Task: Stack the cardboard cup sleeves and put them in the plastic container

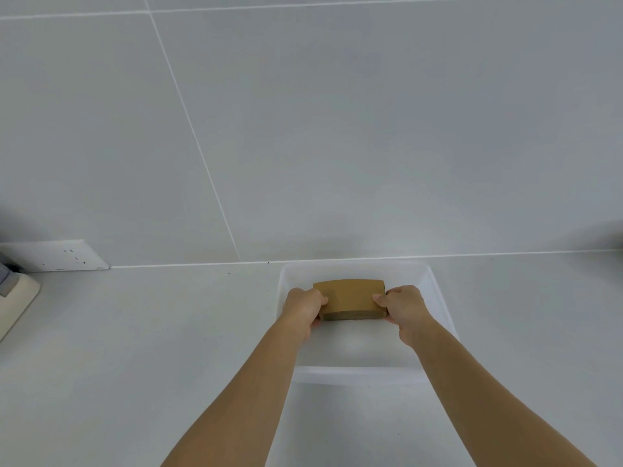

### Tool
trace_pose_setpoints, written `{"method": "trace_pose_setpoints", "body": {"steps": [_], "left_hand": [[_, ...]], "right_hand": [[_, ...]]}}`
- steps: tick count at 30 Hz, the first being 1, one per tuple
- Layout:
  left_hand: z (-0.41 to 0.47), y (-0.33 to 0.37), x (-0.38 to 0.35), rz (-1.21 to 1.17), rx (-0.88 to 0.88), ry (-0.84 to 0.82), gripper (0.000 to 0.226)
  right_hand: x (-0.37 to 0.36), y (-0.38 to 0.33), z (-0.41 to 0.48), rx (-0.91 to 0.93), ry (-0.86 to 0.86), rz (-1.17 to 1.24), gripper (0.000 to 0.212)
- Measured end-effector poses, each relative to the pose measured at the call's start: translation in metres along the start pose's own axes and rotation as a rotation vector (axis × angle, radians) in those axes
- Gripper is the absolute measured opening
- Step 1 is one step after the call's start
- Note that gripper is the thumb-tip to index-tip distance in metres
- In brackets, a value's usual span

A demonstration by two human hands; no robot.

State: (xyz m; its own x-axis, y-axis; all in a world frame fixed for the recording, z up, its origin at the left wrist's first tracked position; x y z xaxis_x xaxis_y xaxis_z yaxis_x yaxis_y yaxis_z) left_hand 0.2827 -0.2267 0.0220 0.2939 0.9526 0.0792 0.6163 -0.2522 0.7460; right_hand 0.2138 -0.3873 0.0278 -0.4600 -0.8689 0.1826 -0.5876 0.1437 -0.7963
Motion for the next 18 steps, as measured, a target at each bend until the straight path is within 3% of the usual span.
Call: {"method": "trace_pose_setpoints", "body": {"steps": [7,13,16,18], "left_hand": [[0.001,0.001,-0.002,0.083,-0.047,0.059,0.02],[-0.004,0.003,-0.003,0.046,-0.039,0.004,0.033],[-0.016,0.008,-0.002,0.062,-0.053,-0.016,0.039],[-0.023,0.011,0.0,0.096,-0.071,-0.002,0.045]], "right_hand": [[-0.001,0.001,-0.004,0.021,0.019,-0.024,0.026],[-0.001,0.0,-0.005,0.045,0.016,-0.036,0.045],[0.001,-0.003,-0.011,0.028,-0.027,-0.018,0.027],[0.004,-0.007,-0.015,0.047,-0.05,-0.016,0.03]]}}
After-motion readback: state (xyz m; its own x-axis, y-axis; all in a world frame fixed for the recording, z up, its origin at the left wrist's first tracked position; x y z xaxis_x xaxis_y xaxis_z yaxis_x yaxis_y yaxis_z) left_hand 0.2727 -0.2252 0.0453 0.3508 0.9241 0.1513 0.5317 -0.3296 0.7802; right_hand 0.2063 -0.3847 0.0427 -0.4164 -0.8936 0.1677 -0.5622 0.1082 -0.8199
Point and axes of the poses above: each hand's wrist, its own z-axis towards the middle knuckle, its own x-axis out of the back of the hand, y = z × x, the point moved 3 cm from there along z, towards the middle knuckle, and after that the axes turned 4 degrees about -y, right-handed, at the moved point
